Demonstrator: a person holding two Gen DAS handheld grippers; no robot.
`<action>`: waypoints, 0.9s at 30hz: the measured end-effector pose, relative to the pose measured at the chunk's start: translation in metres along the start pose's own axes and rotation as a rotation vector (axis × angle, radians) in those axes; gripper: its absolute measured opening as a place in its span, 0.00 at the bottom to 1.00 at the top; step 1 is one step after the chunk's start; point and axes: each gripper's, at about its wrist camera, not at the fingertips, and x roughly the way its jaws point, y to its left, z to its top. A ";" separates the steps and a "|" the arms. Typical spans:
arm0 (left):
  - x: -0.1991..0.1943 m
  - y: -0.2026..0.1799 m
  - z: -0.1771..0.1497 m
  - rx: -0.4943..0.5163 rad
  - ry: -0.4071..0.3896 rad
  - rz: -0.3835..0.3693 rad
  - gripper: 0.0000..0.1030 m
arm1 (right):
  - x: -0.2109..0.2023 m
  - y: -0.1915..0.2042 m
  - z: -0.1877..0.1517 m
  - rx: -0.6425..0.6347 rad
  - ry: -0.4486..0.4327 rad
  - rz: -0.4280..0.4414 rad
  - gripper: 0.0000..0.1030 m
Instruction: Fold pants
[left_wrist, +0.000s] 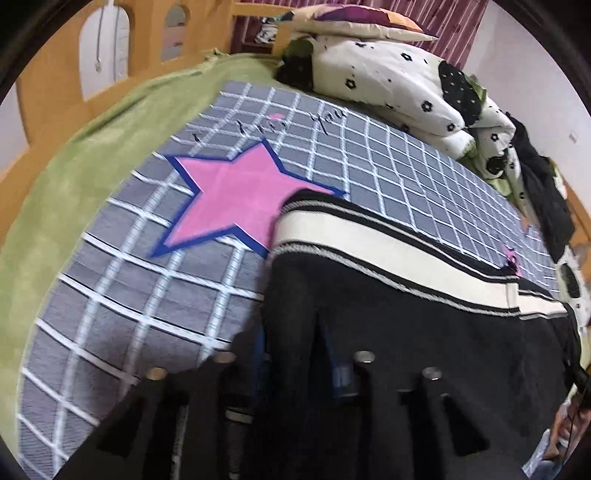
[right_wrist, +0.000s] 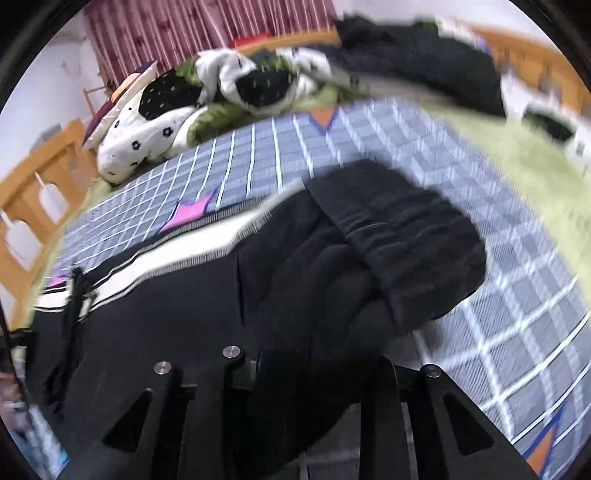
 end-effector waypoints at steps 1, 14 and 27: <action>-0.006 -0.002 0.002 0.016 -0.016 0.028 0.30 | 0.000 -0.006 -0.006 0.013 0.060 0.016 0.27; 0.004 -0.031 -0.029 0.014 0.020 -0.174 0.48 | -0.069 0.021 -0.009 -0.137 -0.154 -0.102 0.41; -0.066 0.031 -0.101 -0.162 -0.055 -0.286 0.61 | -0.036 0.034 -0.030 -0.063 -0.102 -0.155 0.41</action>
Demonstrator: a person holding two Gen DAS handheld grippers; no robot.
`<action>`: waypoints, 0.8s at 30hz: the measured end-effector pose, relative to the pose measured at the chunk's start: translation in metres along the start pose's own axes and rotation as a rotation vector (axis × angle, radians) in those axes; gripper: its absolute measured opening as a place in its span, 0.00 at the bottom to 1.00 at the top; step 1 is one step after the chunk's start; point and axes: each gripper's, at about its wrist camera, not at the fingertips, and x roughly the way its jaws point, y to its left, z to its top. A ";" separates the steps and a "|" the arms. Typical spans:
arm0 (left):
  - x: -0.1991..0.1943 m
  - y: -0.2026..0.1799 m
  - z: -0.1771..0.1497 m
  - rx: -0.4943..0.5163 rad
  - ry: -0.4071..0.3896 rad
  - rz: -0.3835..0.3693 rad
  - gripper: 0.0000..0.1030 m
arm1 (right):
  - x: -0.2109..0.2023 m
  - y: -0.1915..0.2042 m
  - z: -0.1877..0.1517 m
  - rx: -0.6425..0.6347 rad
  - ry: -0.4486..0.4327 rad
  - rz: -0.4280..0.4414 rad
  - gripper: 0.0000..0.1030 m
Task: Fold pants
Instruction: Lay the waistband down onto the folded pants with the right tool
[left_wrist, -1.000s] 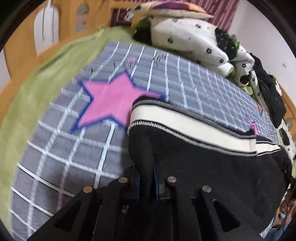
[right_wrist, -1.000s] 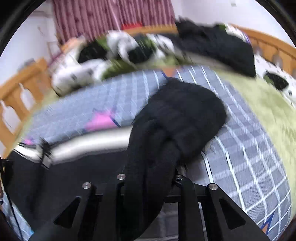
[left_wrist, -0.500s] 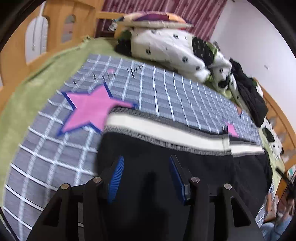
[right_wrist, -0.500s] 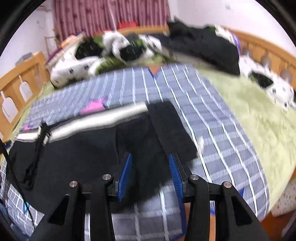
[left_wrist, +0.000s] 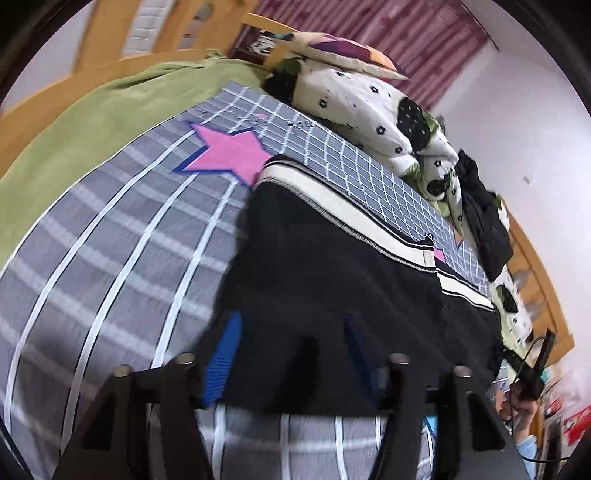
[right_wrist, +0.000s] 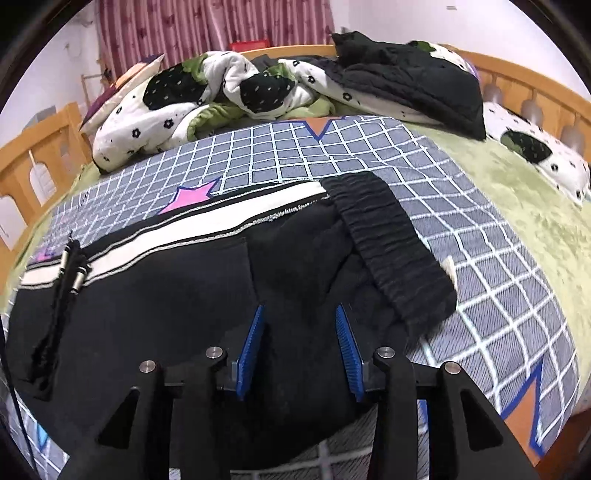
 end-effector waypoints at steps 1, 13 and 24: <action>0.001 0.003 -0.002 -0.025 0.007 0.000 0.62 | -0.003 0.000 -0.003 0.014 -0.010 0.006 0.41; -0.006 -0.010 -0.005 -0.070 -0.086 0.095 0.14 | -0.020 -0.001 -0.020 -0.006 -0.001 0.086 0.41; -0.010 -0.226 -0.005 0.248 -0.123 -0.102 0.10 | -0.029 -0.029 -0.024 0.022 -0.030 0.112 0.41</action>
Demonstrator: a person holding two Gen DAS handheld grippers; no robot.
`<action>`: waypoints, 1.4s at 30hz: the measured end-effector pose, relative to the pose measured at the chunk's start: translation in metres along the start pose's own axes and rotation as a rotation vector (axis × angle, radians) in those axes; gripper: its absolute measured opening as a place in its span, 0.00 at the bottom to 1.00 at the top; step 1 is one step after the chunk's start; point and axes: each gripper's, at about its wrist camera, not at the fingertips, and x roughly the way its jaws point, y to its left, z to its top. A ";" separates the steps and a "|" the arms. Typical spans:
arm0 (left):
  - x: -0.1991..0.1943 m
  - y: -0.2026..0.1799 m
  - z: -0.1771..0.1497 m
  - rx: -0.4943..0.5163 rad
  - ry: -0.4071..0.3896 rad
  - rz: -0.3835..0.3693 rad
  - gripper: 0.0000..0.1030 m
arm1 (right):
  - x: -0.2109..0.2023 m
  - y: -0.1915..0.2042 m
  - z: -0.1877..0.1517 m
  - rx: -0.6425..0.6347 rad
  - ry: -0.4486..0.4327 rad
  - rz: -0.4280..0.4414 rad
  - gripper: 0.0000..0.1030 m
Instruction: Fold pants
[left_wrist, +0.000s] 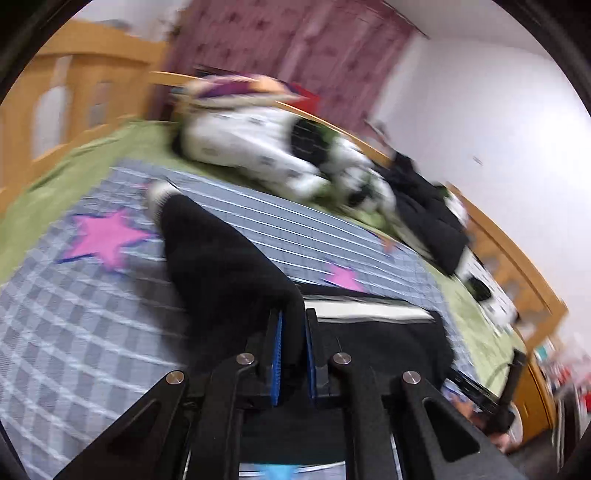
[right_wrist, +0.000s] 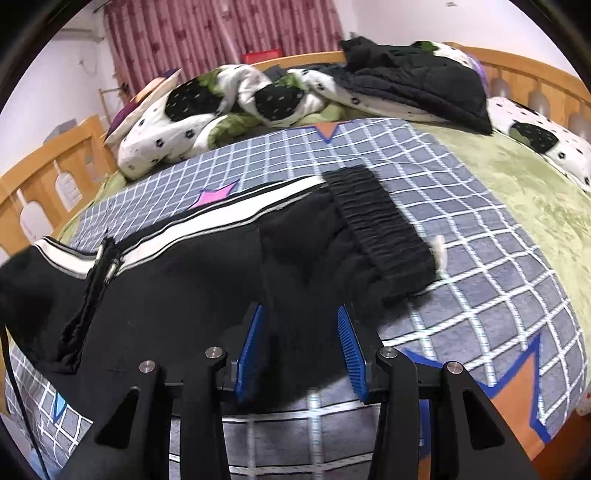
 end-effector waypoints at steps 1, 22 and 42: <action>0.013 -0.019 -0.005 0.023 0.024 -0.021 0.10 | -0.003 -0.007 0.001 0.013 -0.008 0.006 0.41; 0.041 -0.087 -0.089 0.190 0.206 -0.010 0.52 | -0.017 -0.011 -0.006 0.018 -0.028 0.091 0.41; -0.033 -0.039 -0.039 0.166 0.267 0.123 0.52 | -0.160 0.072 0.039 -0.221 0.015 0.084 0.42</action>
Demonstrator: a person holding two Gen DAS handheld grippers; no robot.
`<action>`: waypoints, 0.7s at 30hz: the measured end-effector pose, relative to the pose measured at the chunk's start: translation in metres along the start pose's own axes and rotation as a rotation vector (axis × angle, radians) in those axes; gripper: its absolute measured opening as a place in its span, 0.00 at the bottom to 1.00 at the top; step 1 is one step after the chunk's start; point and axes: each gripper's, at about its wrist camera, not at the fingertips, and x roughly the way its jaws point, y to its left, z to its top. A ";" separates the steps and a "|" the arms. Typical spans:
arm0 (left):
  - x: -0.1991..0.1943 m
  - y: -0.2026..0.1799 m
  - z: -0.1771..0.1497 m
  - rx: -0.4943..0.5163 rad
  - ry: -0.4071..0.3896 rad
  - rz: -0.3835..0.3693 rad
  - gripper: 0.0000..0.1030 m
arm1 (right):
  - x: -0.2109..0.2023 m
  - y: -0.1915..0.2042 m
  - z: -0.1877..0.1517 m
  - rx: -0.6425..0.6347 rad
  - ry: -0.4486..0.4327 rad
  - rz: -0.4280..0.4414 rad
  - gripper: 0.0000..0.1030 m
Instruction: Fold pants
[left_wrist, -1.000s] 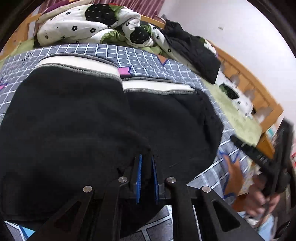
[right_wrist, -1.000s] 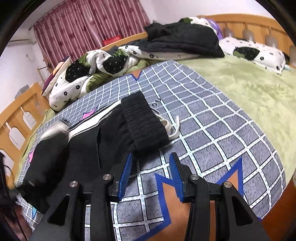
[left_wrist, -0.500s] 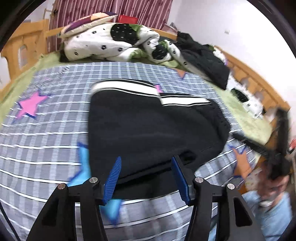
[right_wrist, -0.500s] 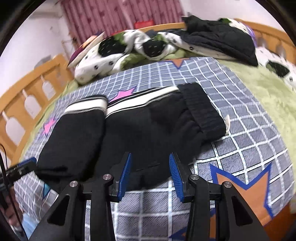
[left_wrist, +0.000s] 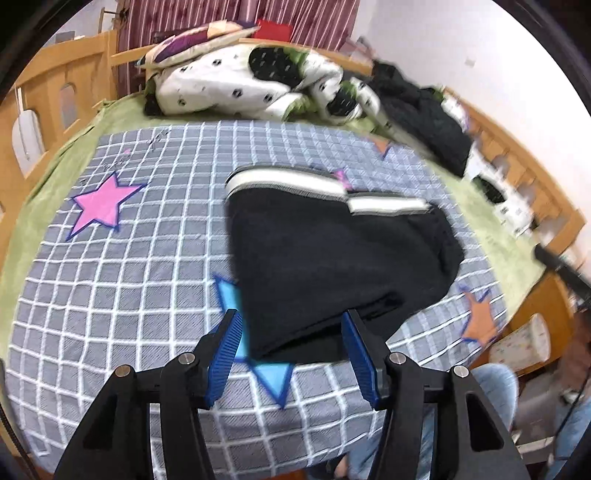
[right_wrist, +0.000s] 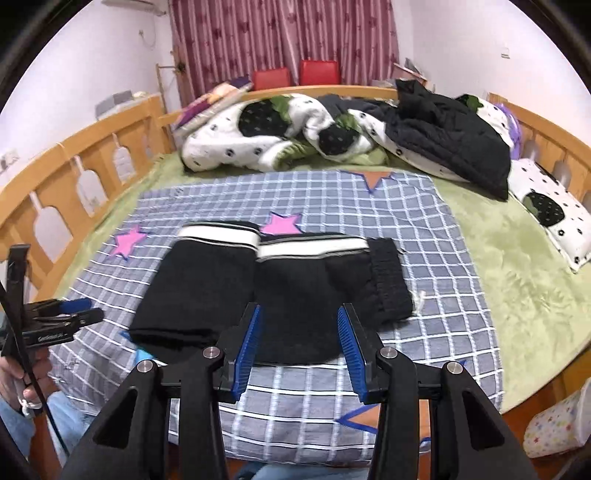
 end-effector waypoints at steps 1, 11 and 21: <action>0.000 0.002 -0.002 -0.018 -0.023 0.001 0.53 | 0.000 0.004 -0.002 0.008 -0.016 0.023 0.43; 0.050 0.028 -0.059 -0.092 -0.053 -0.108 0.57 | 0.099 0.028 -0.038 0.122 0.029 0.180 0.48; 0.100 0.038 -0.078 -0.175 -0.034 -0.146 0.57 | 0.235 0.036 -0.046 0.193 0.273 0.394 0.47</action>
